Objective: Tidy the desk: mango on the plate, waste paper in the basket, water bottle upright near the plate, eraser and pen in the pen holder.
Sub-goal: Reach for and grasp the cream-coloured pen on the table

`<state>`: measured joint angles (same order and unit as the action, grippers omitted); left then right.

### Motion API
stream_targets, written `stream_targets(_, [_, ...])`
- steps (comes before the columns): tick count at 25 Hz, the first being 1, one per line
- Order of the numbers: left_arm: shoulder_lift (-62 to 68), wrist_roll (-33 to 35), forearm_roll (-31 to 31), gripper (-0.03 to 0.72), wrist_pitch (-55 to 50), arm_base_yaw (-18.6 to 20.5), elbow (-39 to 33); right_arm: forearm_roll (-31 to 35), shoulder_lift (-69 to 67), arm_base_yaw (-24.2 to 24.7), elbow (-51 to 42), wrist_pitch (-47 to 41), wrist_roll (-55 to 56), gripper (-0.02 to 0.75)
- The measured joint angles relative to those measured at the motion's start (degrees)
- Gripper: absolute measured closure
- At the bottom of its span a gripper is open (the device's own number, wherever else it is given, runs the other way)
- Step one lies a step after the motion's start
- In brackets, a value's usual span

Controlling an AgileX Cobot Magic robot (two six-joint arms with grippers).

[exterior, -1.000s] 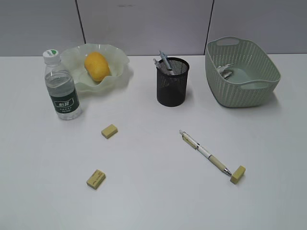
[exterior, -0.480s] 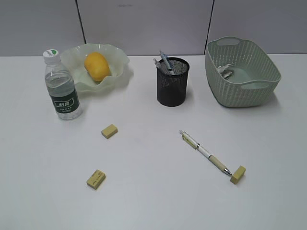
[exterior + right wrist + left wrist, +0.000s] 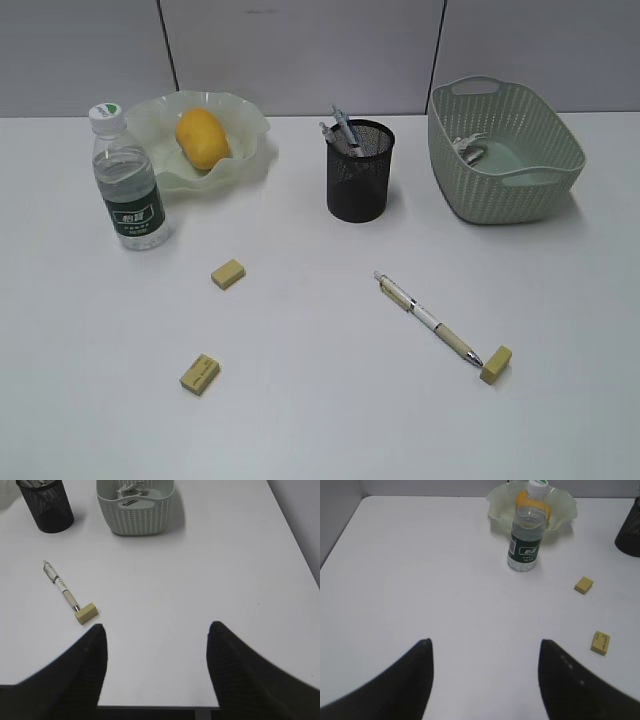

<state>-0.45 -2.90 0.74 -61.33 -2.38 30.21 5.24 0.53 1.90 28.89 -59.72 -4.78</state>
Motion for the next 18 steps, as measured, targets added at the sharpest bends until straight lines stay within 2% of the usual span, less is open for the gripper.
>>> stream_targets(8, [0.0, 0.0, 0.1, 0.184, 0.0, 0.0, 0.0, 0.0, 0.0, 0.0, 0.0, 0.0, 0.0, 0.241])
stream_targets(14, [0.0, 0.0, 0.1, 0.081, 0.0, 0.0, 0.0, 0.0, 0.0, 0.0, 0.0, 0.0, 0.0, 0.241])
stream_targets(18, [0.0, 0.0, 0.1, 0.091, 0.0, 0.0, 0.0, 0.0, 0.0, 0.0, 0.0, 0.0, 0.0, 0.24])
